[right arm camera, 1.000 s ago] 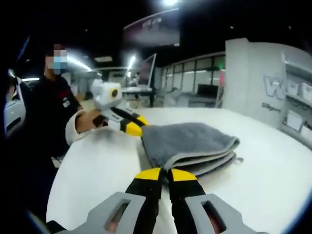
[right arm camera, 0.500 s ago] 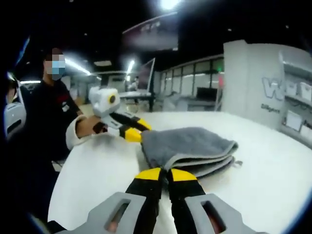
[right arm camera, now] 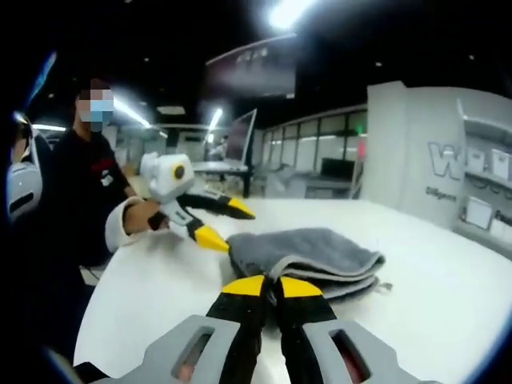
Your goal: Open the folded towel by lifting each exposed corner and separating the folded layers until the towel lies flat within the target outline without major curled edges
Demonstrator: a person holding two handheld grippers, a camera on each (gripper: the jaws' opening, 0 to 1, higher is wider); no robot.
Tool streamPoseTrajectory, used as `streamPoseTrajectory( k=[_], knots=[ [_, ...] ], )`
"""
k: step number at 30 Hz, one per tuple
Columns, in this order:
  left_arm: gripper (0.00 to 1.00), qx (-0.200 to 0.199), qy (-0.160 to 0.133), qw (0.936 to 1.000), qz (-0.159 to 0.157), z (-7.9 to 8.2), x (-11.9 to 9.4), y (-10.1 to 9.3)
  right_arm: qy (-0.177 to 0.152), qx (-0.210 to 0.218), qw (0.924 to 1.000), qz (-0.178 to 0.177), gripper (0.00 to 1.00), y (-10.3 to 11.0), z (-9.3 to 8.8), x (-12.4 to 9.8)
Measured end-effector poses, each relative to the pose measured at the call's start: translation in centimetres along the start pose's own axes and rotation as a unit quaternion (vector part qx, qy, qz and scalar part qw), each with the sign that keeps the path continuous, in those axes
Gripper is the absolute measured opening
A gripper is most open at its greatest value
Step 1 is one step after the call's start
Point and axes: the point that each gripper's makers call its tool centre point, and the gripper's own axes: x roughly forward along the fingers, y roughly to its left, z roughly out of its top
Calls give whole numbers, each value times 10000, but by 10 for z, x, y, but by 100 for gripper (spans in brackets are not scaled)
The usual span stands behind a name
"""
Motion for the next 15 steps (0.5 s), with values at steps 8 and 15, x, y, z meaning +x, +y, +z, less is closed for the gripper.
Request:
streamPoseTrajectory(
  k=[8, 15],
  knots=[
    [43, 8, -46, 9999, -124, 5, 7, -9, -181, -73, 9998, -90, 1, 4, 8, 0],
    [42, -55, -143, 9998, -96, 10, 12, -11, -403, -185, 9988, -215, 1, 3, 18, 2]
  ],
)
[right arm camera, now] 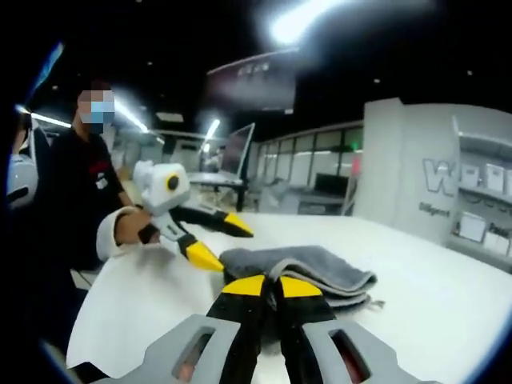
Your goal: Open the folded towel by lifting each exposed corner and separating the folded layers until the towel lies flat within the target outline without major curled edges
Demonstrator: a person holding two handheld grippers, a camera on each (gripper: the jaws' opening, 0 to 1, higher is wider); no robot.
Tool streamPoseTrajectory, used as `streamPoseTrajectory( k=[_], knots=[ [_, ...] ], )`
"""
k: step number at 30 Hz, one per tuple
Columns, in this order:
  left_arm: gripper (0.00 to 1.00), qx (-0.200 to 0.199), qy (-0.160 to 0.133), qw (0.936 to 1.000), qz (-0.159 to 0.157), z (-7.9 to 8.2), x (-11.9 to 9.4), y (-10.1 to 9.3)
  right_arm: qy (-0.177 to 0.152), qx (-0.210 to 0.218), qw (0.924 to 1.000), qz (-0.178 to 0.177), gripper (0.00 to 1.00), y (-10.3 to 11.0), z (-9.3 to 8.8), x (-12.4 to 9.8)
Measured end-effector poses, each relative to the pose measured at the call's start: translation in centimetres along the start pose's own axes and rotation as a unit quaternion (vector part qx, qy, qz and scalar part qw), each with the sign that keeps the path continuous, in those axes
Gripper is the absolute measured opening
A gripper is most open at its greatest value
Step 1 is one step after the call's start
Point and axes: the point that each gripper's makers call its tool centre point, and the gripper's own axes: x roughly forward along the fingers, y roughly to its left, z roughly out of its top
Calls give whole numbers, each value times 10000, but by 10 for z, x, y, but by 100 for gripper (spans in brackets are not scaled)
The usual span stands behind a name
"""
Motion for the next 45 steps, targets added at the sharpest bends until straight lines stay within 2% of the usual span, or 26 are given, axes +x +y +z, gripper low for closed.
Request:
streamPoseTrajectory(
  k=[25, 29, 32, 34, 39, 41, 45],
  knots=[
    [38, 44, -399, 9991, -166, 29, 25, -26, -227, -349, 9991, -32, 1, 10, 10, 3],
    [38, 63, -360, 9990, -244, 31, 31, -29, -250, -375, 9990, -52, 1, 10, 11, 3],
    [33, 66, -456, 9983, -354, 40, 35, -35, -255, -377, 9990, -50, 1, 11, 11, 3],
    [32, 353, -418, 9980, -306, 43, 40, -34, -271, -396, 9988, -50, 1, 12, 11, 3],
    [31, 304, -430, 9977, -422, 44, 47, -36, -359, -347, 9987, -94, 1, 11, 16, 4],
    [31, 405, -402, 9977, -370, 43, 48, -35, -394, -372, 9985, -105, 1, 13, 18, 5],
    [27, 360, -457, 9975, -392, 45, 49, -36, -409, -456, 9980, -153, 1, 14, 18, 5]
  ],
)
